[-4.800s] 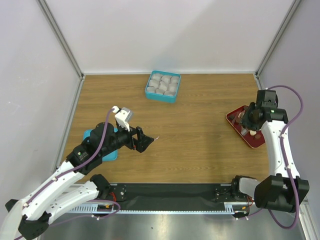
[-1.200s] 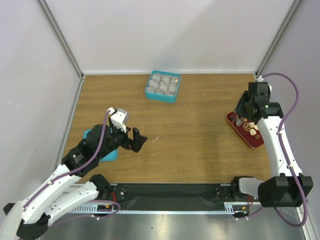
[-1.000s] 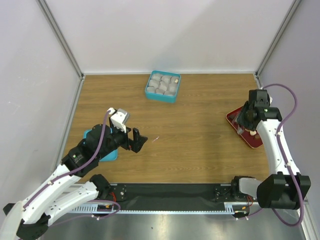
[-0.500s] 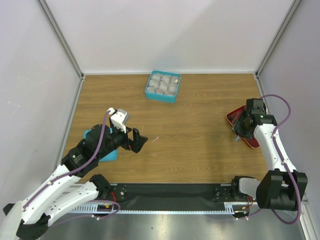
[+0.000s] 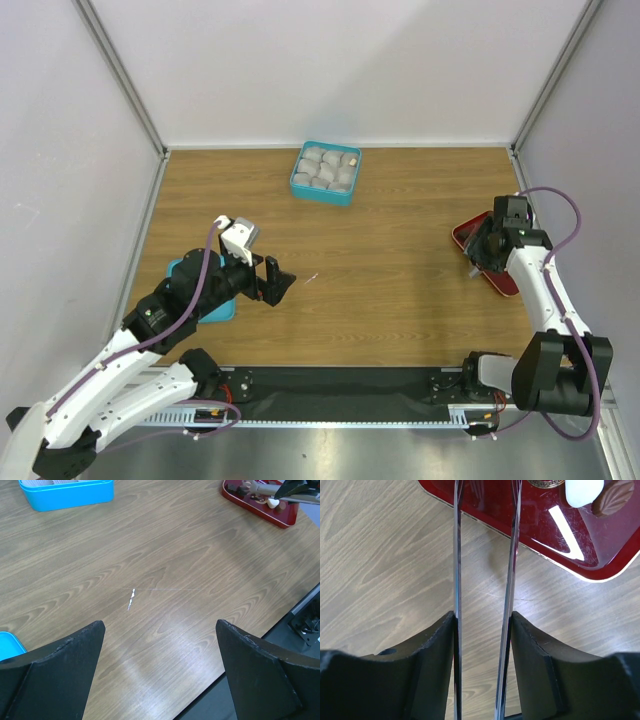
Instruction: Pack the chocolate
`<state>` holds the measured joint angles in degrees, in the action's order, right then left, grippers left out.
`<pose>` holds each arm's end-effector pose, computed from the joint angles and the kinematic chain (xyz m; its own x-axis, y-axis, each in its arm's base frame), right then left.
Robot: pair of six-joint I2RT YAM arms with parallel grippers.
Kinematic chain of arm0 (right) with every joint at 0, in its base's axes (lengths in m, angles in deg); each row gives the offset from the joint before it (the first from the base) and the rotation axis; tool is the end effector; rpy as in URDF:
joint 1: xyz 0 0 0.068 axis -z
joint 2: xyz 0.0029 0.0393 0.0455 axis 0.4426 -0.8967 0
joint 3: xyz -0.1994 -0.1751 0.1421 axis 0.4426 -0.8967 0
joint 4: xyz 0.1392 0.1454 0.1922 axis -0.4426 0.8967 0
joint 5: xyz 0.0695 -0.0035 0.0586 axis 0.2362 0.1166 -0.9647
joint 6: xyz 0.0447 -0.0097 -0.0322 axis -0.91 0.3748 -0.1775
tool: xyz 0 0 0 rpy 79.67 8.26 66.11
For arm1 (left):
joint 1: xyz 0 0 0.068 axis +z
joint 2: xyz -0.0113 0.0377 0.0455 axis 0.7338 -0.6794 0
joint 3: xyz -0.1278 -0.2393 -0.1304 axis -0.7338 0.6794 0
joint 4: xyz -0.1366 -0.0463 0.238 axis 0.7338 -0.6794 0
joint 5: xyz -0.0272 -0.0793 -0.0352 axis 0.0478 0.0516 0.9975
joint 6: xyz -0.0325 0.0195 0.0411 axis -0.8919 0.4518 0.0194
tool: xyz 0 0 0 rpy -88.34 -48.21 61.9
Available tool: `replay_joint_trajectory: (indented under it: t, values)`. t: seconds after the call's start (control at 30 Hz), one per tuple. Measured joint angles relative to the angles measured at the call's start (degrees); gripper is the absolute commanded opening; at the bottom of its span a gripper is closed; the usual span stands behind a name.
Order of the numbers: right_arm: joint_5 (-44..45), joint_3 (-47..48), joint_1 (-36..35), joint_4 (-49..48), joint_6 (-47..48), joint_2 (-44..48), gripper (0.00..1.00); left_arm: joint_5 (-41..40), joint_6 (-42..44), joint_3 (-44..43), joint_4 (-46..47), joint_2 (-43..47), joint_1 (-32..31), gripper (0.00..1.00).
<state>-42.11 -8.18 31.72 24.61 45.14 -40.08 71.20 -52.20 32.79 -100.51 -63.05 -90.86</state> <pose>0.2436 -0.0269 0.2791 -0.6996 0.4902 -0.5199 0.4882 0.8592 0.1533 0.1026 -0.0953 0.3511 -0.4062 0.0466 -0.9126 0.5734 0.7906 -0.2149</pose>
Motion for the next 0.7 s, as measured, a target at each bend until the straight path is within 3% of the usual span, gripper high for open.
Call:
replay_joint_trajectory:
  t: [0.7]
  values:
    - [-1.4,-0.2,0.4,-4.0,0.3,-2.7,0.44,0.0,0.0,0.0,0.0,-0.4,0.0,1.00]
